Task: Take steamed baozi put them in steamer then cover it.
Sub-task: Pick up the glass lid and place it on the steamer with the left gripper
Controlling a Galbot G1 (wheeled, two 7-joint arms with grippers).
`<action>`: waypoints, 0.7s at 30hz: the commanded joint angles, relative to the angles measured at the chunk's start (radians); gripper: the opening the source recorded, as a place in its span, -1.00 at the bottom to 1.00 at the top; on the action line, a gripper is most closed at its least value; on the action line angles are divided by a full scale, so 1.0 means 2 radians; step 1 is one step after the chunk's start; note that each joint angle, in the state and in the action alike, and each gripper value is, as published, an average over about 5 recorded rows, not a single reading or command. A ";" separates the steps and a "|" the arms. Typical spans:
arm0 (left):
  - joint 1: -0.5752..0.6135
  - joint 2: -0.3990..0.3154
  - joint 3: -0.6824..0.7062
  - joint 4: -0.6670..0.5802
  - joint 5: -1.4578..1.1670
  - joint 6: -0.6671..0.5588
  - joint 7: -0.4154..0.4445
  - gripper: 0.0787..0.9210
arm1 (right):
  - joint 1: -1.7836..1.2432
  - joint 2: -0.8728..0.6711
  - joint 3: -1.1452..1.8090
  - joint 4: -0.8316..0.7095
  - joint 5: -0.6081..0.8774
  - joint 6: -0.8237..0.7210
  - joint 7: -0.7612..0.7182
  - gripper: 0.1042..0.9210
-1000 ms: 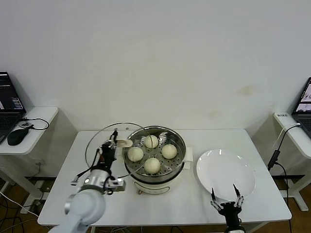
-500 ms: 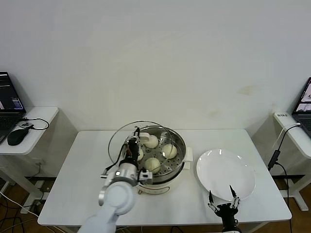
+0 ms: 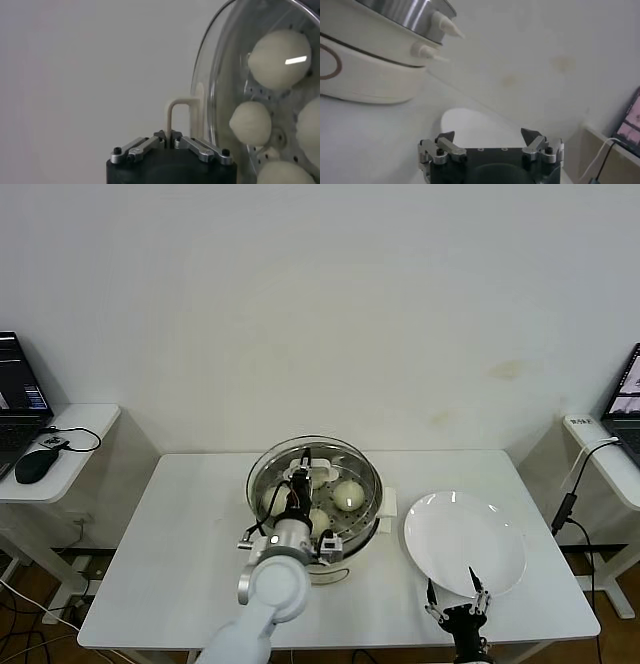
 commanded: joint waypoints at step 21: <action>0.008 -0.029 -0.005 0.037 0.025 -0.011 -0.013 -0.86 | -0.003 -0.003 -0.005 0.000 -0.005 0.000 0.002 0.76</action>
